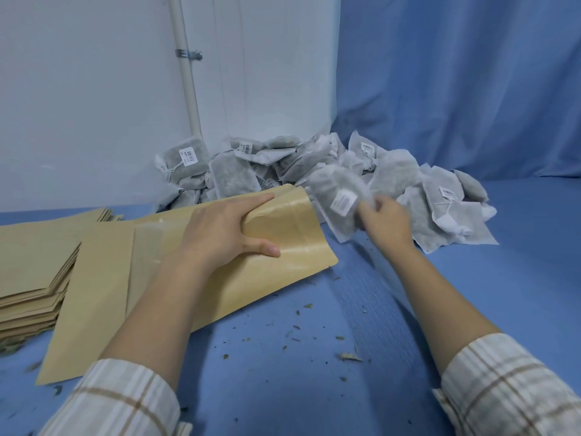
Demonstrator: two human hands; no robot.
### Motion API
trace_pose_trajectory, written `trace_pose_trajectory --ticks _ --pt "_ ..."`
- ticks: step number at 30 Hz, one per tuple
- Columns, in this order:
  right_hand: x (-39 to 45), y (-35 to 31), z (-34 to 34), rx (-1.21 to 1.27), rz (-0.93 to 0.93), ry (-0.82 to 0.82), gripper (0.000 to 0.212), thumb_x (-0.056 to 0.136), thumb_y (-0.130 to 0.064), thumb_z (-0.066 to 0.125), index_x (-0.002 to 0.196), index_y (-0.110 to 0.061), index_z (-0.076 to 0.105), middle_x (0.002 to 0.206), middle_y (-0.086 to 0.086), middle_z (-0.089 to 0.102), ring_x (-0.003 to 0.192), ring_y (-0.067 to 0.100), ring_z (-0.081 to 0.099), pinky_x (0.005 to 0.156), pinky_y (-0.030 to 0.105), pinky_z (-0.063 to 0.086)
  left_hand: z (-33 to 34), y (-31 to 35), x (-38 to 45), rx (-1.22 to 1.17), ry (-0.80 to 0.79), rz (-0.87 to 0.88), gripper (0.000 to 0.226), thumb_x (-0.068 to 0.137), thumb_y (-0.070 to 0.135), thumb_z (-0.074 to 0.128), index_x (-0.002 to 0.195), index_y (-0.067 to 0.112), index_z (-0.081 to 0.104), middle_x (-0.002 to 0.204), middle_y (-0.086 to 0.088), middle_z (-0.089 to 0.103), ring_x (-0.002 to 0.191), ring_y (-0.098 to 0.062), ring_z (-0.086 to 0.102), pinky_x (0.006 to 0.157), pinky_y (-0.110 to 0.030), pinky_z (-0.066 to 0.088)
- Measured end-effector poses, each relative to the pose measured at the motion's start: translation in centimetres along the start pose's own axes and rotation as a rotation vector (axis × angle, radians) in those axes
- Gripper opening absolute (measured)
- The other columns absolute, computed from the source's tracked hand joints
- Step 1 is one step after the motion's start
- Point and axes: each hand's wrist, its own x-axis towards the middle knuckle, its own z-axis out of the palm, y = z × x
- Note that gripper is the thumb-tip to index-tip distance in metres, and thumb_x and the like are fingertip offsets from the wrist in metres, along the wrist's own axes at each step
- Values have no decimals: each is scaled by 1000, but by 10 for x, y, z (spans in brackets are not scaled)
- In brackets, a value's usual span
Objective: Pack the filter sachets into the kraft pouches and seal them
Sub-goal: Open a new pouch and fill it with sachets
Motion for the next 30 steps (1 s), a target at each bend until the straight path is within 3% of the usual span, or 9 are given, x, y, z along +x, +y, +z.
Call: trace_pose_trajectory --ticks 5,9,12,16,19,21,25,28,30 --pt "3 -2 -12 704 249 -208 13 83 -16 60 72 -11 55 56 1 49 49 16 40 41 21 34 -2 -3 -1 -36 24 -49 94 45 63 79 131 60 40 131 19 55 120 -13 48 98 -33 39" --pt "-3 0 -14 751 235 -487 16 85 -19 60 85 -7 71 85 11 64 70 20 60 54 22 45 -4 -1 -2 -60 -3 -44 95 40 67 75 128 62 41 127 22 56 120 -12 47 100 -34 39" --pt "-8 -10 -15 744 197 -631 18 90 -14 54 91 -9 71 92 11 68 80 21 65 68 28 51 -5 2 -2 -145 -102 12 89 35 66 75 118 69 43 113 39 52 116 -1 46 91 -17 37" --pt "-26 -42 0 433 94 -687 26 93 -6 51 116 -11 61 110 18 64 103 36 59 90 35 48 4 18 1 -158 -197 139 89 44 52 86 123 62 46 125 33 53 118 6 45 97 -14 34" --pt "-29 -36 8 543 158 -669 22 101 -10 35 119 -8 48 85 8 49 98 20 44 64 3 36 7 20 1 -171 -170 147 88 47 53 85 124 64 43 127 29 54 119 2 46 101 -22 36" --pt "-26 -42 12 409 188 -626 14 100 -5 34 102 -11 47 71 3 36 77 17 39 52 11 30 6 17 1 -176 -153 130 88 47 54 84 125 64 43 127 31 54 119 2 46 100 -23 37" --pt "-26 -41 4 261 17 -576 42 89 -5 50 48 -15 53 44 -12 43 44 2 35 44 14 30 7 14 2 -120 -95 74 90 48 59 82 129 60 41 131 27 52 123 -4 46 104 -32 37" --pt "-8 -6 2 -283 -66 -167 36 92 -29 46 79 -4 68 82 7 66 78 17 55 71 29 43 8 13 2 -89 -67 42 91 49 61 80 131 59 40 132 25 53 124 -7 46 103 -31 37" --pt "0 18 0 -710 -24 -112 42 96 -39 36 108 -13 67 127 13 52 115 29 43 97 37 33 8 12 2 -75 -52 31 91 49 62 80 131 58 41 132 25 53 124 -8 46 102 -30 37"
